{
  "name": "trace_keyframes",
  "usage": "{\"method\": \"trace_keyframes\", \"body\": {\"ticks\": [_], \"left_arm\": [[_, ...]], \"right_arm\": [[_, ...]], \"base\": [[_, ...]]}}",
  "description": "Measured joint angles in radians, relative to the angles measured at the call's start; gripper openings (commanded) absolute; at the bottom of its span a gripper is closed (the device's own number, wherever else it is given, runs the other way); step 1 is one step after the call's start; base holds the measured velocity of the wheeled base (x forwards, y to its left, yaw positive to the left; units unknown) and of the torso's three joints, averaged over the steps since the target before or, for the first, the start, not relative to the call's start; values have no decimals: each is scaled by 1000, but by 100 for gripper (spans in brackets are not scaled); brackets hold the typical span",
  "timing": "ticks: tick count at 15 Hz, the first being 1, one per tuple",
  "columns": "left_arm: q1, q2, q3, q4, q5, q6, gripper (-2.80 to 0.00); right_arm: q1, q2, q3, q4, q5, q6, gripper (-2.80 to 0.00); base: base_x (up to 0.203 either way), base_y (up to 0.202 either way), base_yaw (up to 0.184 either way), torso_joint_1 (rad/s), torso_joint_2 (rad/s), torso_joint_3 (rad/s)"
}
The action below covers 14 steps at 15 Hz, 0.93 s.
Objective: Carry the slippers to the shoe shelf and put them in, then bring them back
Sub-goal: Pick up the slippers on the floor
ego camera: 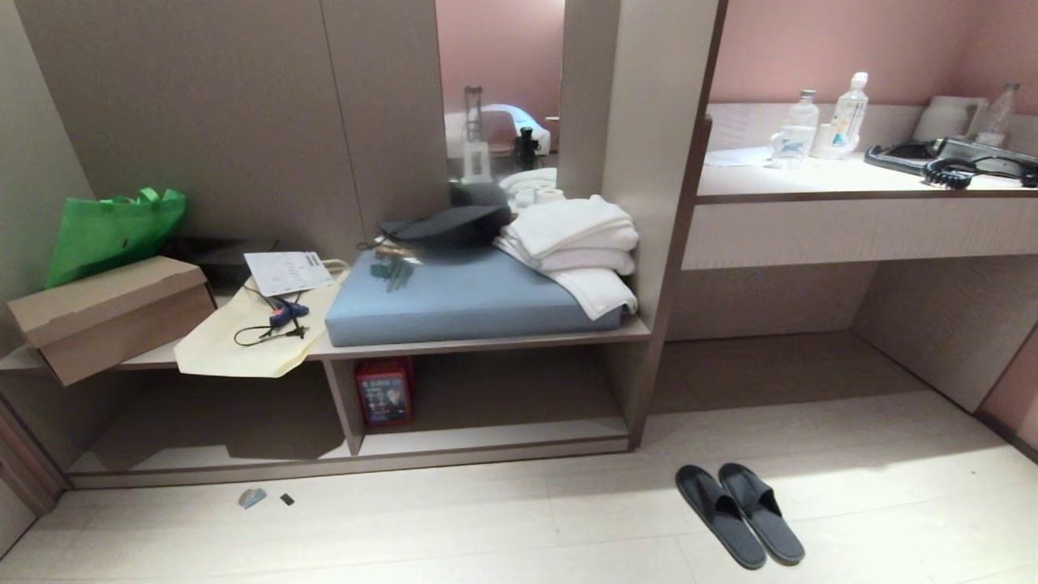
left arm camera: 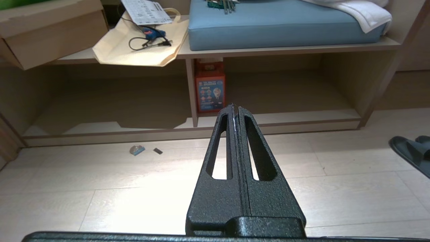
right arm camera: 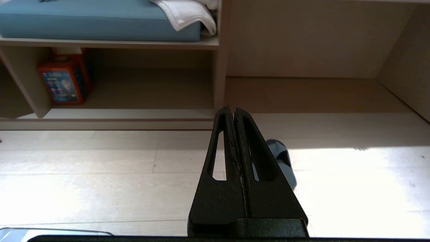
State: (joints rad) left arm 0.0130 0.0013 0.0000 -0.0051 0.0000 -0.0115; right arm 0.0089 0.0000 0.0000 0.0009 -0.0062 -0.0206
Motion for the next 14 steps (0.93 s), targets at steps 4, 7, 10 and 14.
{"method": "trace_keyframes", "body": {"ticks": [4, 7, 10, 14], "left_arm": [[0, 0, 0, 1, 0, -1, -280], [0, 0, 0, 1, 0, -2, -280], [0, 0, 0, 1, 0, -2, -280], [0, 0, 0, 1, 0, -2, -280]], "right_arm": [[0, 0, 0, -1, 0, 0, -280], [0, 0, 0, -1, 0, 0, -280], [0, 0, 0, -1, 0, 0, -280], [0, 0, 0, -1, 0, -1, -280]], "base": [[0, 0, 0, 0, 0, 0], [0, 0, 0, 0, 0, 0], [0, 0, 0, 0, 0, 0], [0, 0, 0, 0, 0, 0]]}}
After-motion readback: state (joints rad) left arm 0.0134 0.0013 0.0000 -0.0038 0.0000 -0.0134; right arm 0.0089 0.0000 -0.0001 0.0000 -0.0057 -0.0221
